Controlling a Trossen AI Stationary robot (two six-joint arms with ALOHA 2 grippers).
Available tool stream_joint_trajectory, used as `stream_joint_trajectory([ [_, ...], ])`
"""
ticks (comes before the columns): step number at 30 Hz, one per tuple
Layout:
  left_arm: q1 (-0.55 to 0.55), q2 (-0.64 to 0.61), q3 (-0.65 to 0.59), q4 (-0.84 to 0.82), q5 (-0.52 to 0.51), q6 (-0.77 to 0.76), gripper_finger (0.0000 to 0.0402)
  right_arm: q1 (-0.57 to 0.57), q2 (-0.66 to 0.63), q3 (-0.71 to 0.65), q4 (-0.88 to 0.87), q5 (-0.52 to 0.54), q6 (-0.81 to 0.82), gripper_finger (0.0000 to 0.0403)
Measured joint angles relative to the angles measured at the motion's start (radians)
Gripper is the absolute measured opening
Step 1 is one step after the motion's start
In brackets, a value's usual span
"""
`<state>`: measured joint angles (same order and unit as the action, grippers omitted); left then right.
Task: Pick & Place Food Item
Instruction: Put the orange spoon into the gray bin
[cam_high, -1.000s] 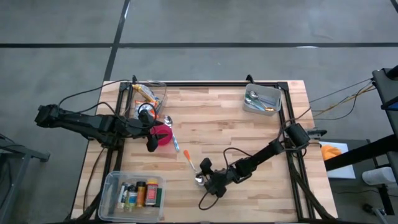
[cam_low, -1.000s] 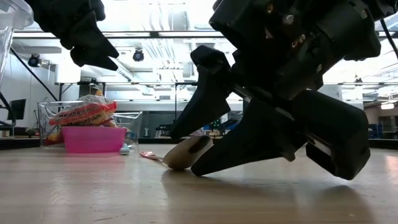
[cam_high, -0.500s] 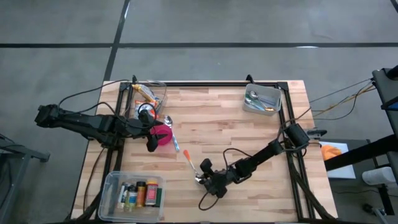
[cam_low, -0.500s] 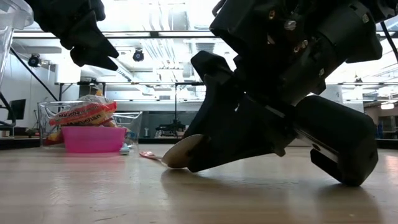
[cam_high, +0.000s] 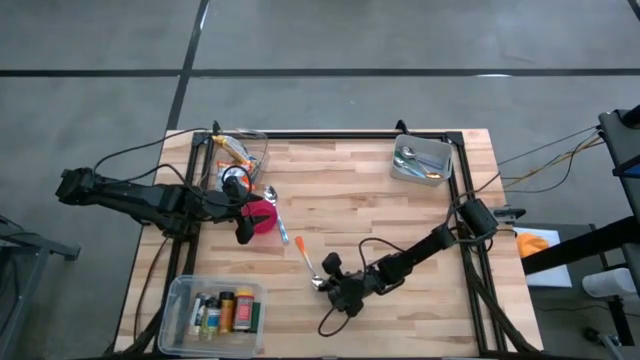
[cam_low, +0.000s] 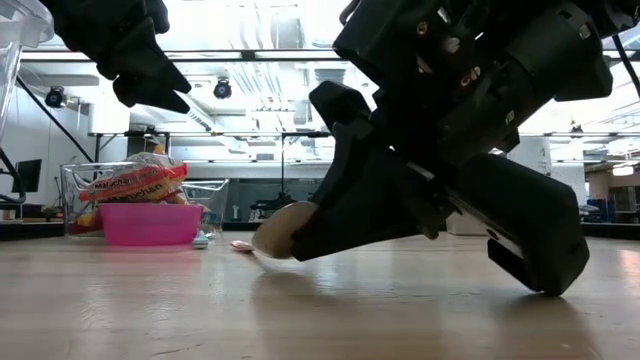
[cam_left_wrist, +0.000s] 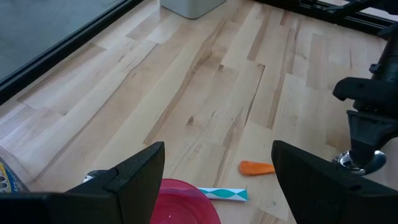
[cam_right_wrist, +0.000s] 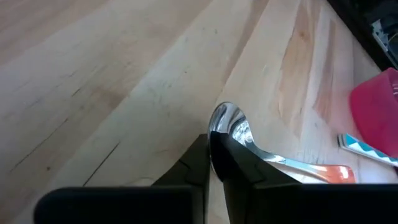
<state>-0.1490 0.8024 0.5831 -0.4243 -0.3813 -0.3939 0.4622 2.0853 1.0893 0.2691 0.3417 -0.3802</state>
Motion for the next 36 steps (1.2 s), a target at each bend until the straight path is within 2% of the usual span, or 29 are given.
stream_joint_trajectory([
  [5,0.000,0.000,0.000,0.000,0.000,0.000,0.0298,0.000,0.000,0.005,-0.004,0.011,0.002,0.0019],
  [13,0.000,0.000,0.000,0.000,0.000,0.000,0.0298,0.002,-0.041,0.019,-0.011,0.117,-0.069,0.0017],
  [28,0.000,0.000,0.000,0.000,0.000,0.000,0.0298,0.002,-0.250,0.007,-0.072,0.337,-0.200,0.0010],
  [36,0.000,0.000,0.000,0.000,0.000,0.000,0.0298,0.002,-0.395,0.000,-0.215,0.396,-0.146,0.0009],
])
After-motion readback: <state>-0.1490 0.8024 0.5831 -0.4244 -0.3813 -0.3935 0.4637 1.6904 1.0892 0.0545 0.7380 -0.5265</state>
